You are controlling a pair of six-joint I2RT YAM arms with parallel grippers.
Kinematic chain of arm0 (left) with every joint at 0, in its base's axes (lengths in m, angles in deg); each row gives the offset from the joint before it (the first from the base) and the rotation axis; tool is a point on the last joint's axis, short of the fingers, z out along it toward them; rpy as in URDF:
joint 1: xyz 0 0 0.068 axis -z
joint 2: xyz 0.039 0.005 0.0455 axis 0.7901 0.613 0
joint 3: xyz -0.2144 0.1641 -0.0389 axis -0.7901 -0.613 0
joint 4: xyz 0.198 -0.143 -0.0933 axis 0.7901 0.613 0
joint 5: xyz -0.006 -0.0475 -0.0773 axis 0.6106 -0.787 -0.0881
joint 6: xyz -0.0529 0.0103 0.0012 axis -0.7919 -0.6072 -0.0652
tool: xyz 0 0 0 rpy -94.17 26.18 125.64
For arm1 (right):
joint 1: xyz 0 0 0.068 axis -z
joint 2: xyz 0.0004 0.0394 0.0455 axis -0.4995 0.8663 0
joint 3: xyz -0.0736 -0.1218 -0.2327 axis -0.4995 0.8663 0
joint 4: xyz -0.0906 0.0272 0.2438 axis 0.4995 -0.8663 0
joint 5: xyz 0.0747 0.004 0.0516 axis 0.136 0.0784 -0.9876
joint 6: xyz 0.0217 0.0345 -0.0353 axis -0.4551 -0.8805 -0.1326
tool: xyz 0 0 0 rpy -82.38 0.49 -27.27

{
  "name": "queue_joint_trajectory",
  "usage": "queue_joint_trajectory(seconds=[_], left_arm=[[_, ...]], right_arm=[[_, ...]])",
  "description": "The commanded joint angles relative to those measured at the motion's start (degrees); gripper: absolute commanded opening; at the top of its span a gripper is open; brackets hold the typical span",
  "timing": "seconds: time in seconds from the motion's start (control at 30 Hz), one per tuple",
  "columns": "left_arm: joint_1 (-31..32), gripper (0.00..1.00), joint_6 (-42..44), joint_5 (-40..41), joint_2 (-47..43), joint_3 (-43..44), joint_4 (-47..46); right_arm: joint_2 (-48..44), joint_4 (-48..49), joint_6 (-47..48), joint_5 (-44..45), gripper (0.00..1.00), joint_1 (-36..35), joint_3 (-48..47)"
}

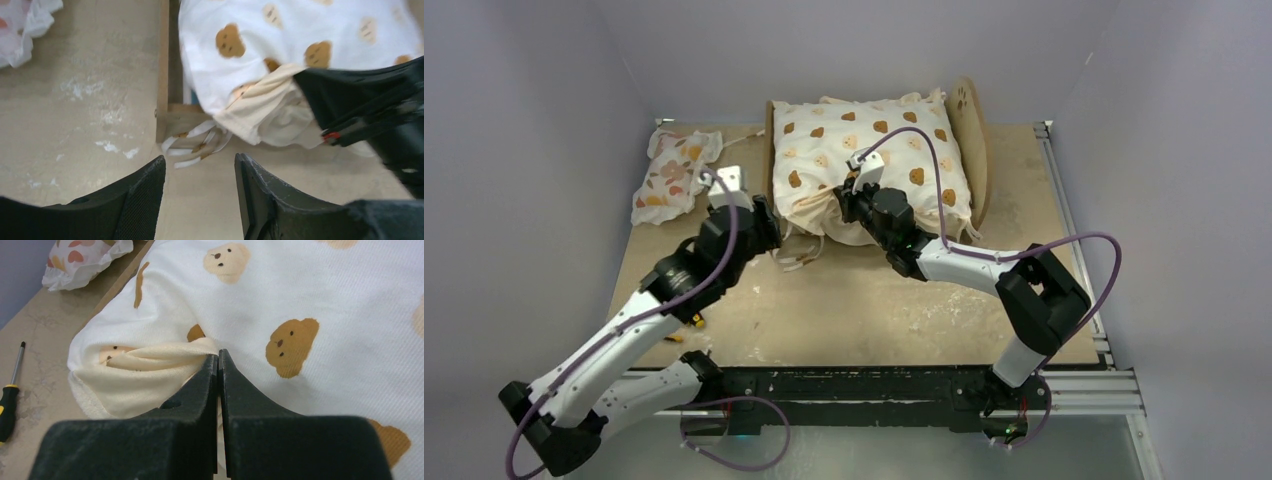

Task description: Set up the pet bed

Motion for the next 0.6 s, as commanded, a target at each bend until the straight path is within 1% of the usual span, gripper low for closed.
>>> queue_joint_trajectory(seconds=[0.0,0.2,0.4,0.57], left_arm=[[0.02,0.52,-3.50,2.80,4.04,-7.69,-4.44],[0.04,0.52,-4.84,7.52,10.62,-17.18,-15.00],[-0.24,0.52,-9.42,11.22,17.23,-25.54,-28.02],[-0.28,0.52,-13.07,15.11,22.11,-30.61,-39.71]], right_arm=[[-0.16,0.99,-0.32,0.44,0.00,0.26,-0.13],[-0.55,1.06,-0.46,0.40,0.00,0.48,0.17],[-0.58,1.58,-0.76,0.03,0.00,0.74,0.49],[-0.36,1.79,-1.01,-0.40,0.00,0.86,0.57]])
